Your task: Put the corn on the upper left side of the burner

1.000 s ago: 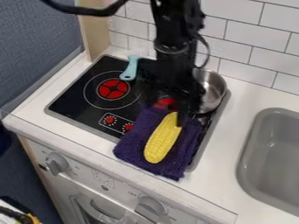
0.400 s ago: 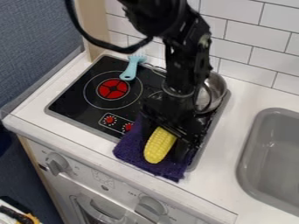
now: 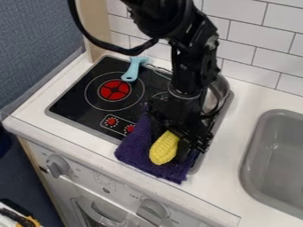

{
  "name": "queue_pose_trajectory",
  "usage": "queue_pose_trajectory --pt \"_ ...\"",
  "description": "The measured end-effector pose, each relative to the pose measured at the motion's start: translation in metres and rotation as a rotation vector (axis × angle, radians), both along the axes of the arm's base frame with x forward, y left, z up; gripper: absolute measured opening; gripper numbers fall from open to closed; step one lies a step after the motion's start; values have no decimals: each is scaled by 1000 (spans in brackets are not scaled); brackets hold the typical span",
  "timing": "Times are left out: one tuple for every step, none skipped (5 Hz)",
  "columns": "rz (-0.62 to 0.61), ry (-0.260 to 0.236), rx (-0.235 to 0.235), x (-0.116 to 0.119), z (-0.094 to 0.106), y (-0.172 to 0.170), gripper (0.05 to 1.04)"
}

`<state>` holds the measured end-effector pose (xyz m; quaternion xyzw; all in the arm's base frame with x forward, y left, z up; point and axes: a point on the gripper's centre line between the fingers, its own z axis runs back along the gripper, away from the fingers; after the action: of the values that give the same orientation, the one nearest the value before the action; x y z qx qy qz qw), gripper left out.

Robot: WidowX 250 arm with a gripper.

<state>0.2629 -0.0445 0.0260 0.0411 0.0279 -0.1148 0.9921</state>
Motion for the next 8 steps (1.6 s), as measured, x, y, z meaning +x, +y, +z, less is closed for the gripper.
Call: queue_pose_trajectory --pt "2 -61 -24 2 24 7 669" --pt "126 -97 -21 11 47 54 669" --pt "196 -122 -20 38 51 99 669" --pt "260 -83 19 60 32 150 669" --pt "286 -60 38 89 10 196 669" --pt "299 -49 51 111 -2 228 669" --pt "320 -34 56 121 -8 236 669" --pt "328 -15 49 122 -12 234 669"
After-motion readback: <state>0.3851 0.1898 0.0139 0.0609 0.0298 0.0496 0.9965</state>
